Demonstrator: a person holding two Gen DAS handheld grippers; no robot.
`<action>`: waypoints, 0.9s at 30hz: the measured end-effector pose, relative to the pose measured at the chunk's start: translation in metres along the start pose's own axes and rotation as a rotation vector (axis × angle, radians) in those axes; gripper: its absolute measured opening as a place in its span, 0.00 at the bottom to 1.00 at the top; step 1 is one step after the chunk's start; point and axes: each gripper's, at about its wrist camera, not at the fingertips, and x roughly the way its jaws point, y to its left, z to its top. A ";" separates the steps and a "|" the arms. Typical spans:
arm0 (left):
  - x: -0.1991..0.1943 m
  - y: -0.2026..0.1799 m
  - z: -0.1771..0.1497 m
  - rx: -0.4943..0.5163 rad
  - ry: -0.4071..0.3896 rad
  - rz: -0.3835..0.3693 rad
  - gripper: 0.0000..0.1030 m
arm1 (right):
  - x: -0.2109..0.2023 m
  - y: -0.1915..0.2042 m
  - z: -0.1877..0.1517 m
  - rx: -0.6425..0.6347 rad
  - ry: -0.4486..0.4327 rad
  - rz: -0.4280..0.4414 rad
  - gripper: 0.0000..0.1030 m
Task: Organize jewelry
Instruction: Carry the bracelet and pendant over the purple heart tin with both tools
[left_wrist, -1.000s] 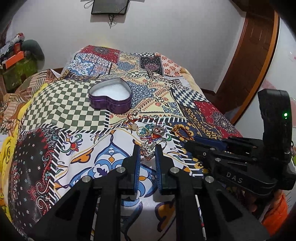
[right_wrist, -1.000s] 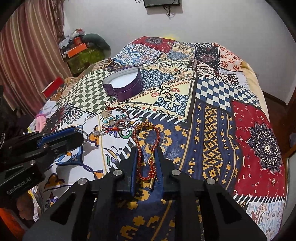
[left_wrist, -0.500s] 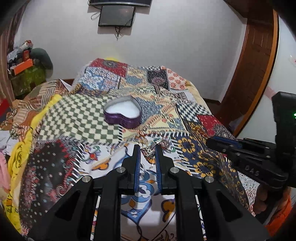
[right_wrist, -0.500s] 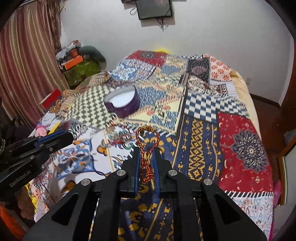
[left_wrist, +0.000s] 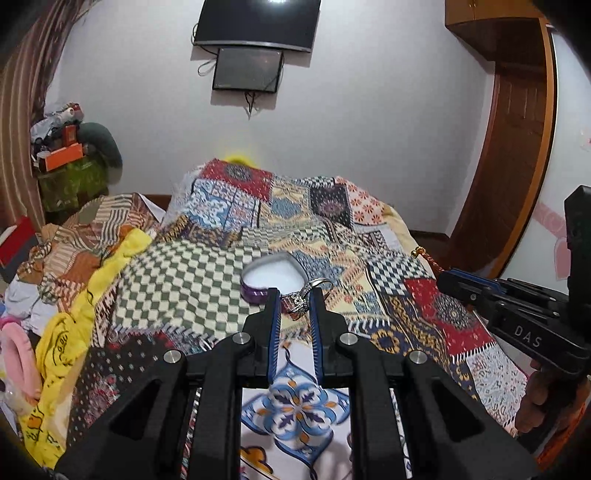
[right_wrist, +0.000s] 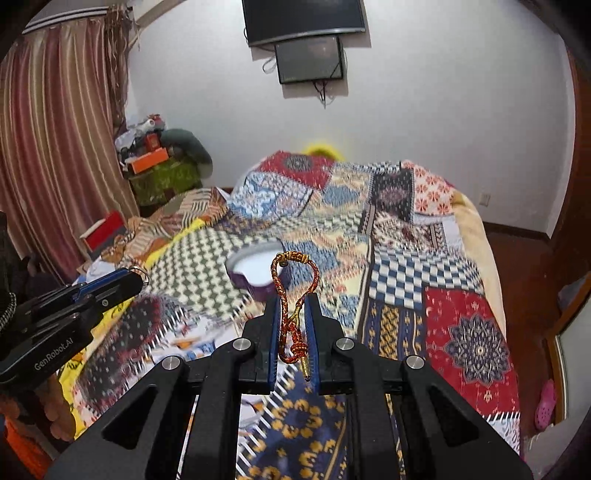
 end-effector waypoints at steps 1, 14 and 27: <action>0.000 0.001 0.003 0.003 -0.006 0.003 0.14 | 0.000 0.003 0.004 -0.005 -0.010 0.000 0.11; 0.017 0.011 0.035 0.051 -0.027 0.032 0.14 | 0.026 0.023 0.031 -0.079 -0.063 0.015 0.11; 0.097 0.041 0.043 0.024 0.122 0.008 0.14 | 0.098 0.010 0.043 -0.055 0.082 0.102 0.12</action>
